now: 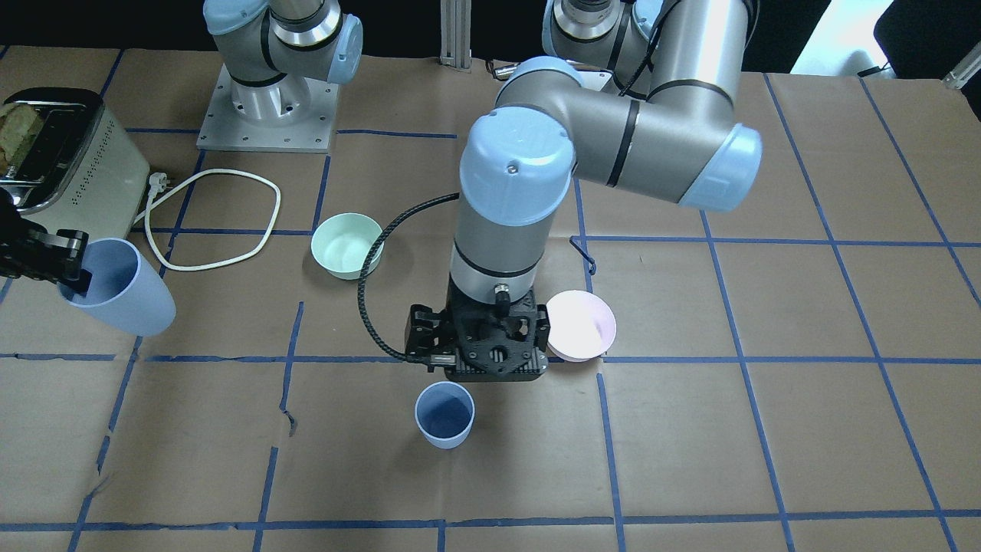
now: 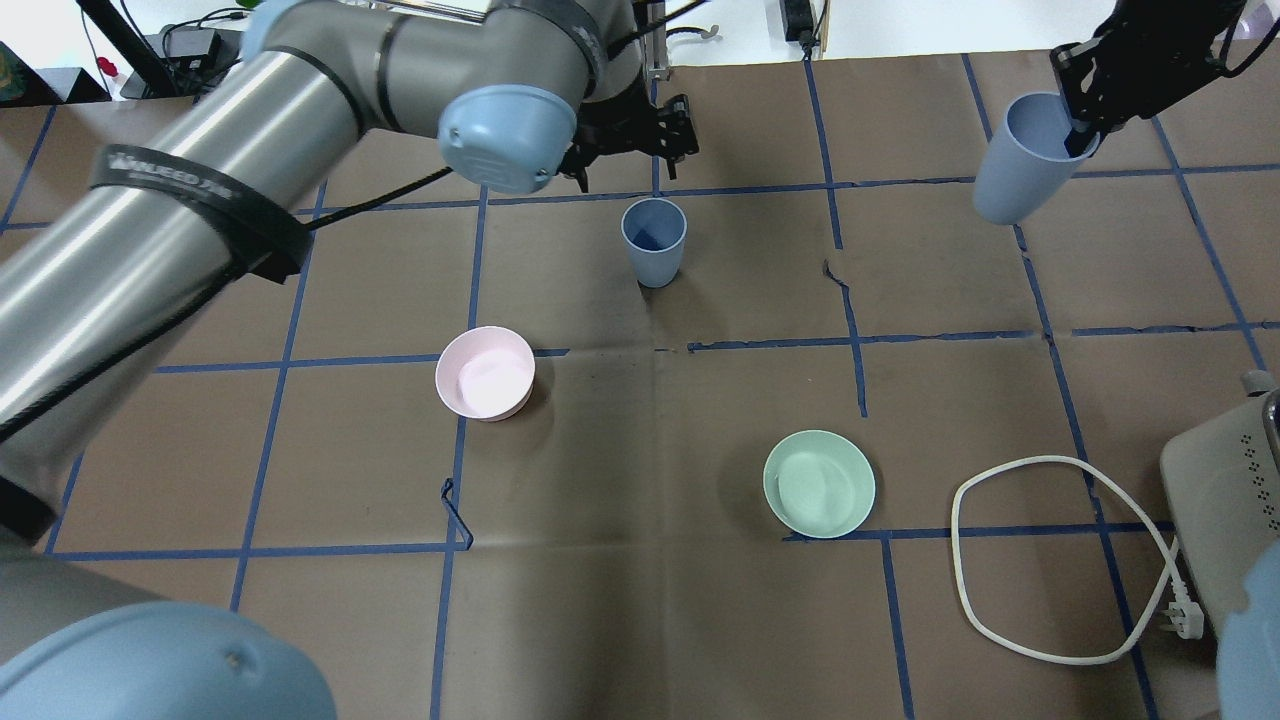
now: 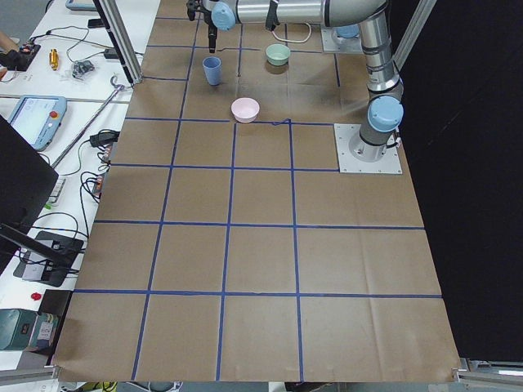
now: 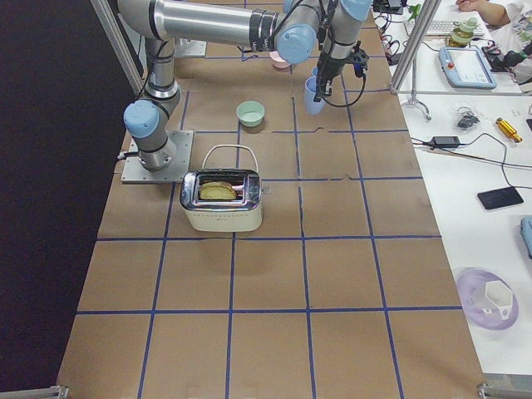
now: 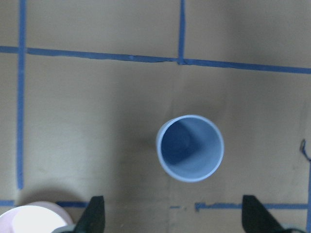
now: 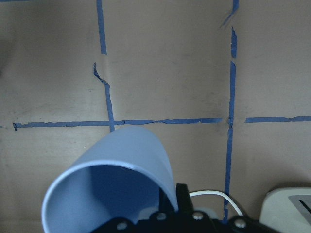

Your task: Stack blue cups with both arms

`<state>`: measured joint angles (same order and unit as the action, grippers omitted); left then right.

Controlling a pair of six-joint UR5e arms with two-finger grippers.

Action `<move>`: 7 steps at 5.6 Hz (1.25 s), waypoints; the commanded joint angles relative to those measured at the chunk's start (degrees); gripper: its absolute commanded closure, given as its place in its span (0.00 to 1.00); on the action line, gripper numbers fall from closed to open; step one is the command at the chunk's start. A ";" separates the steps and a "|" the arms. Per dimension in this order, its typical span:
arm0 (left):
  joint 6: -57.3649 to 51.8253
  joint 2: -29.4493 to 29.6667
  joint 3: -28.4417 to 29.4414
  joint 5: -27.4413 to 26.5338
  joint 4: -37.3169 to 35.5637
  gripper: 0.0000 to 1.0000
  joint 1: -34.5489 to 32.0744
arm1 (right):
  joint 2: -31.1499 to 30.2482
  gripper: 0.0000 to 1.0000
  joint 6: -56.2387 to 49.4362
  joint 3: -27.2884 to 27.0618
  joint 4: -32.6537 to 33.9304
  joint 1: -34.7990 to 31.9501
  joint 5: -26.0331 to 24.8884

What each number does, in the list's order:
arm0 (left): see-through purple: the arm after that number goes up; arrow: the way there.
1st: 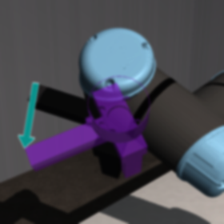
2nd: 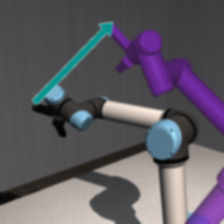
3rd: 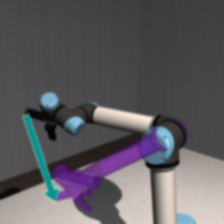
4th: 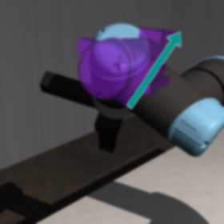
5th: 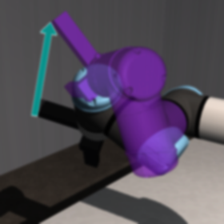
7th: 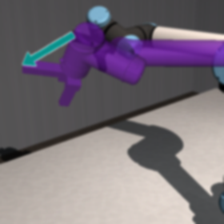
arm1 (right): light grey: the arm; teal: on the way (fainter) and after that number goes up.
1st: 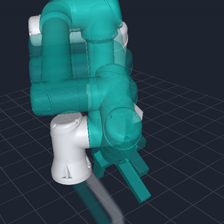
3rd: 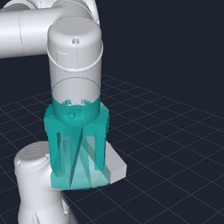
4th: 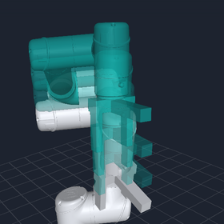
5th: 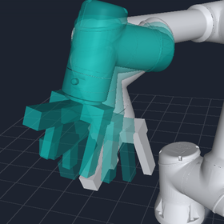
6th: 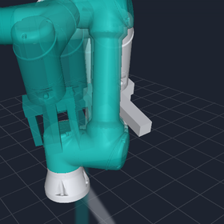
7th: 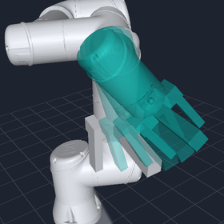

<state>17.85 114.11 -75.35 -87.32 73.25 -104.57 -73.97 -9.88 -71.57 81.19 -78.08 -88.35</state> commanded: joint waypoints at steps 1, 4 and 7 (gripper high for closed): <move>-11.89 -10.69 -4.42 -0.05 10.21 0.02 7.41 | 1.27 0.92 10.79 0.99 3.95 -8.44 0.20; -22.33 -25.67 -10.25 -0.23 23.48 0.02 12.37 | 10.47 0.92 37.22 8.17 9.68 -24.35 0.37; -21.28 -23.41 -11.04 -2.24 21.77 0.01 12.29 | 16.56 0.92 44.34 9.53 13.54 -28.79 0.46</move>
<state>-3.77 90.34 -86.11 -89.04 95.71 -92.27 -58.72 34.05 -61.53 93.23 -106.51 -87.89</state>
